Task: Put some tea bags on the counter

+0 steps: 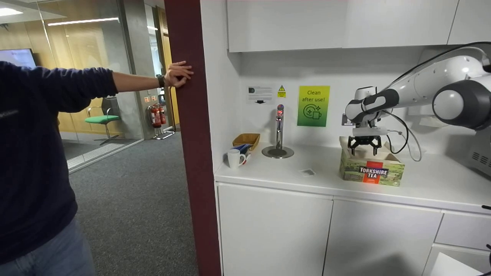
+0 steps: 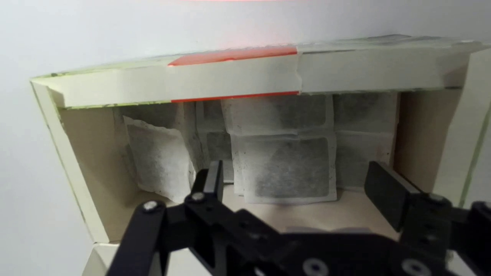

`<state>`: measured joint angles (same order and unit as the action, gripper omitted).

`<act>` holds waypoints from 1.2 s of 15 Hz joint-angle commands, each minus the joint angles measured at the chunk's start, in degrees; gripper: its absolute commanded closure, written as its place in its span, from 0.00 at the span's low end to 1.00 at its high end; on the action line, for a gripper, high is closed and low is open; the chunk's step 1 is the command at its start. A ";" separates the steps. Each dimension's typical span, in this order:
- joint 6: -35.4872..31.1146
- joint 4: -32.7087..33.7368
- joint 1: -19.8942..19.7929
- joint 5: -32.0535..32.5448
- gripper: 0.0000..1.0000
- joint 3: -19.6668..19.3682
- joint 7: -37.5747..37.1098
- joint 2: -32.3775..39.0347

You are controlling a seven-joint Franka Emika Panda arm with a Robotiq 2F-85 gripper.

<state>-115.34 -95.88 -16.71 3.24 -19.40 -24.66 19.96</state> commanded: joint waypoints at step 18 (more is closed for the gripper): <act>1.71 5.99 -1.67 -1.42 0.00 -0.35 -0.81 6.94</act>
<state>-115.30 -92.19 -18.09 2.68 -19.88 -24.71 26.01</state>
